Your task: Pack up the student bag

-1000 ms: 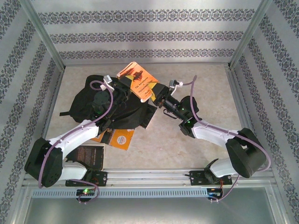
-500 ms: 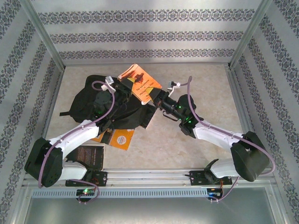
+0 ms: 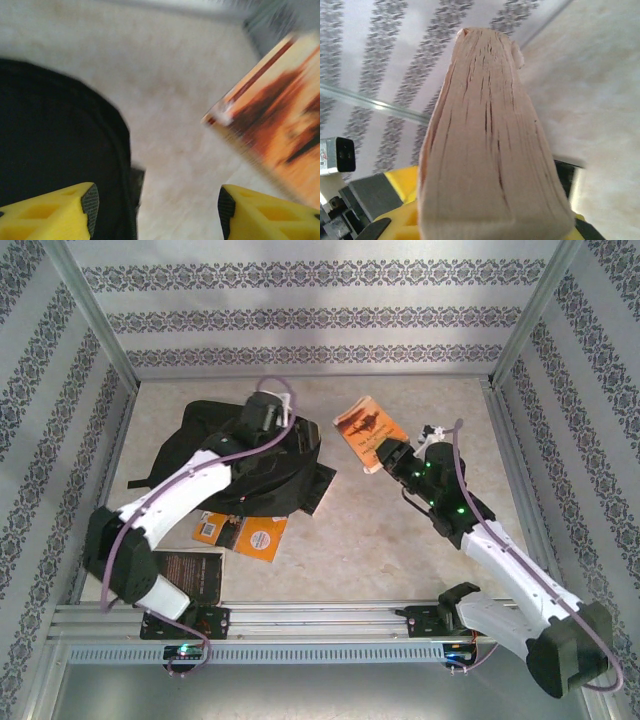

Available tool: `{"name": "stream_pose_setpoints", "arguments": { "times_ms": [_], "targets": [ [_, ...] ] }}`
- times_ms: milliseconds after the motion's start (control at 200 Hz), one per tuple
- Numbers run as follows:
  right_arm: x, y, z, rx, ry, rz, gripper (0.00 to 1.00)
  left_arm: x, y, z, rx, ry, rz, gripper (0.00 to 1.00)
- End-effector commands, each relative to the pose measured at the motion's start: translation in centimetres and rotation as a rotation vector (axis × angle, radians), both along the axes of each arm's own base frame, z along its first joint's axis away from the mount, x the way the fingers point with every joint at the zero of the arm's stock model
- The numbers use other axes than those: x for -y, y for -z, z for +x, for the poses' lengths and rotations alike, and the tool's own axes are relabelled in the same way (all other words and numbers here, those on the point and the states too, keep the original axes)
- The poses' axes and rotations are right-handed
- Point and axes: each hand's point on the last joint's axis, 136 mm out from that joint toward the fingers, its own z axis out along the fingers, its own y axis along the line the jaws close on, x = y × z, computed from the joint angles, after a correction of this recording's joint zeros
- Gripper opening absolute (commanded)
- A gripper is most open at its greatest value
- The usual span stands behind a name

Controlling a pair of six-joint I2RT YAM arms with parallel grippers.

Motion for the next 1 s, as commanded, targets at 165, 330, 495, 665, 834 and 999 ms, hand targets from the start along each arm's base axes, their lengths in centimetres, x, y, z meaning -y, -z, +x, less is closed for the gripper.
{"name": "stream_pose_setpoints", "arguments": {
  "times_ms": [165, 330, 495, 665, 834, 999],
  "targets": [
    [3.0, 2.8, -1.4, -0.059, 0.022, -0.064, 0.00, -0.7, 6.3, -2.2, -0.145, 0.256, 0.477, 0.67],
    [2.7, 3.5, -1.3, -0.076, 0.003, -0.051, 0.00, -0.9, 6.8, -1.4, -0.137, 0.251, 0.518, 0.58],
    [2.6, 3.1, -1.1, -0.068, -0.006, -0.045, 0.00, -1.5, 7.4, -1.5, -0.149, 0.247, 0.555, 0.41],
    [1.8, 2.6, -0.8, -0.058, -0.042, -0.032, 0.00, -1.9, 6.4, -1.6, -0.119, 0.232, 0.553, 0.14],
    [-0.4, 1.3, -0.5, -0.031, -0.135, -0.022, 0.00, -2.3, 3.9, -1.5, -0.049, 0.183, 0.515, 0.00],
    [-3.9, -1.0, -0.7, 0.015, -0.270, -0.007, 0.00, -3.3, -0.6, -1.7, 0.059, 0.098, 0.441, 0.00]
  ]
}}
